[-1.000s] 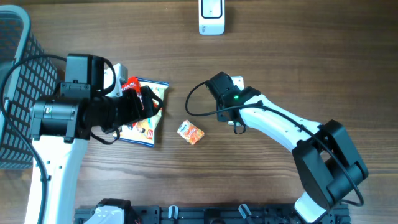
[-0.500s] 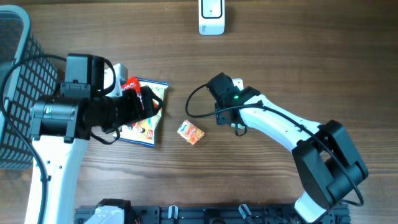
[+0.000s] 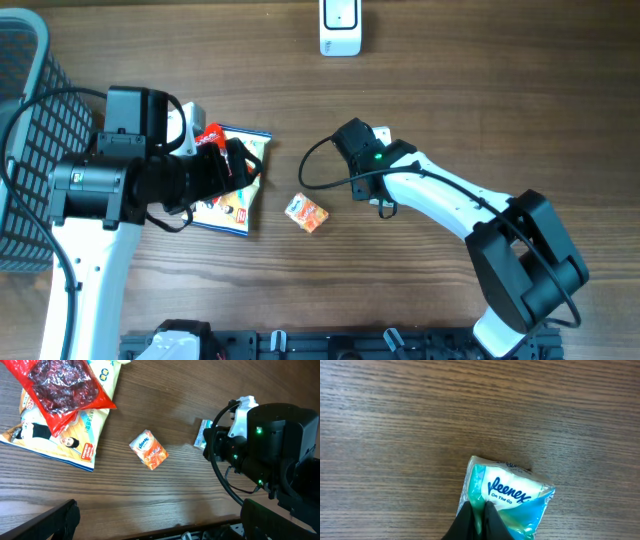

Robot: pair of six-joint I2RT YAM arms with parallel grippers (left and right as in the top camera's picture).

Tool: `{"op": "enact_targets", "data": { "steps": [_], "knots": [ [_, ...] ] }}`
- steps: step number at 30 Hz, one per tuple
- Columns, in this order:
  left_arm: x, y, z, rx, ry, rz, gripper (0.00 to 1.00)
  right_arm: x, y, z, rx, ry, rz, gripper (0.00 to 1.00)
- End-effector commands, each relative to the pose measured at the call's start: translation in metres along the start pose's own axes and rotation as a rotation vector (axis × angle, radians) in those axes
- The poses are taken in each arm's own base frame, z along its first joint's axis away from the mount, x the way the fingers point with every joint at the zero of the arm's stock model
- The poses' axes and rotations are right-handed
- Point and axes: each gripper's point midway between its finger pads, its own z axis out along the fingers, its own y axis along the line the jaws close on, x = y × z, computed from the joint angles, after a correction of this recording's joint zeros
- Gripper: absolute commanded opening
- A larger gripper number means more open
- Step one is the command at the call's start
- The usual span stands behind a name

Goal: Scan the item barcode

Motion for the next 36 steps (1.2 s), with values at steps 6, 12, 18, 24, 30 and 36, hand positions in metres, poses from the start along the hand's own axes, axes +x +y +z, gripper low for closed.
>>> {"op": "enact_targets", "data": {
  "steps": [6, 12, 18, 24, 30, 36],
  "knots": [
    [0.002, 0.0, 0.002, 0.0, 0.007, 0.008, 1.0, -0.023, 0.046, -0.053, -0.307, 0.02, 0.014, 0.04],
    [0.002, 0.0, 0.002, 0.0, 0.007, 0.008, 1.0, -0.052, 0.07, -0.094, -0.685, 0.002, 0.035, 0.04],
    [0.002, 0.0, 0.002, -0.001, 0.006, 0.008, 1.0, -0.038, 0.093, -0.083, -1.202, 0.155, 0.09, 0.04],
    [0.002, 0.0, 0.002, 0.0, 0.007, 0.008, 1.0, -0.03, 0.102, -0.058, -1.33, 0.266, 0.176, 0.04],
    [0.002, 0.0, 0.002, -0.001, 0.006, 0.008, 1.0, -0.03, 0.075, 0.0, -1.064, 0.249, 0.303, 0.04],
    [0.002, 0.0, 0.002, -0.001, 0.006, 0.008, 1.0, -0.027, 0.003, 0.04, -0.817, 0.219, 0.329, 0.18]
  ]
}}
